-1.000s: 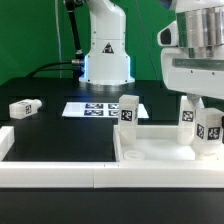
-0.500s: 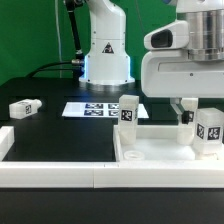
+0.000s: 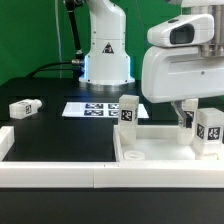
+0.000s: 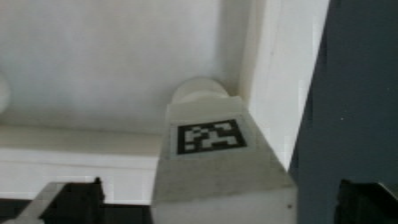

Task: Assemble square table

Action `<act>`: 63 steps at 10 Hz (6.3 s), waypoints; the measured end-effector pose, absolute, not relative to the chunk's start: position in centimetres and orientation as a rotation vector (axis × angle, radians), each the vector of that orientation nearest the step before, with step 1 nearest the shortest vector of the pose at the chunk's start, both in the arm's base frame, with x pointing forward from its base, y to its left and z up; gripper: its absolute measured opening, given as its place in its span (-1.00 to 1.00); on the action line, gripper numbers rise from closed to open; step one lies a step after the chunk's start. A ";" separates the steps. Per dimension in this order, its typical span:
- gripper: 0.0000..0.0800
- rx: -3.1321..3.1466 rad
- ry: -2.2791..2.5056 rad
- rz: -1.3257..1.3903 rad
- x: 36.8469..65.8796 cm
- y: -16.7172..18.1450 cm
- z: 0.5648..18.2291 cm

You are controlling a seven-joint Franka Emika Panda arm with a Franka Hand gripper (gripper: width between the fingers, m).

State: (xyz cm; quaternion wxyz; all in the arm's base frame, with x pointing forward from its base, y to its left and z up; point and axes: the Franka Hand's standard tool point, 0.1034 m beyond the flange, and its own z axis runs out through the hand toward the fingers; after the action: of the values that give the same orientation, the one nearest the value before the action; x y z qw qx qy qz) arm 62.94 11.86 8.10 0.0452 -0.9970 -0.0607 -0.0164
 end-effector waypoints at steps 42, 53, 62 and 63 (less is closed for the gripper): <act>-0.27 -2.750 1.169 -0.059 62.5 11.6 7.6; 0.60 -2.658 1.247 -0.002 62.4 11.9 7.4; 0.62 -3.073 -0.205 -0.104 62.6 12.0 7.6; 0.29 -3.074 -0.176 -0.102 62.5 12.1 7.6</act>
Offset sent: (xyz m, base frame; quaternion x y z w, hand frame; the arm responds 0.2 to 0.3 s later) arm 0.0000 0.0000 0.0000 0.0000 0.0000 0.1938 0.9810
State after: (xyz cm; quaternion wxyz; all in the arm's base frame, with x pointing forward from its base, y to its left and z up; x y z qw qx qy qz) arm 62.55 12.08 7.56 0.0303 -0.9974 -0.0572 -0.0331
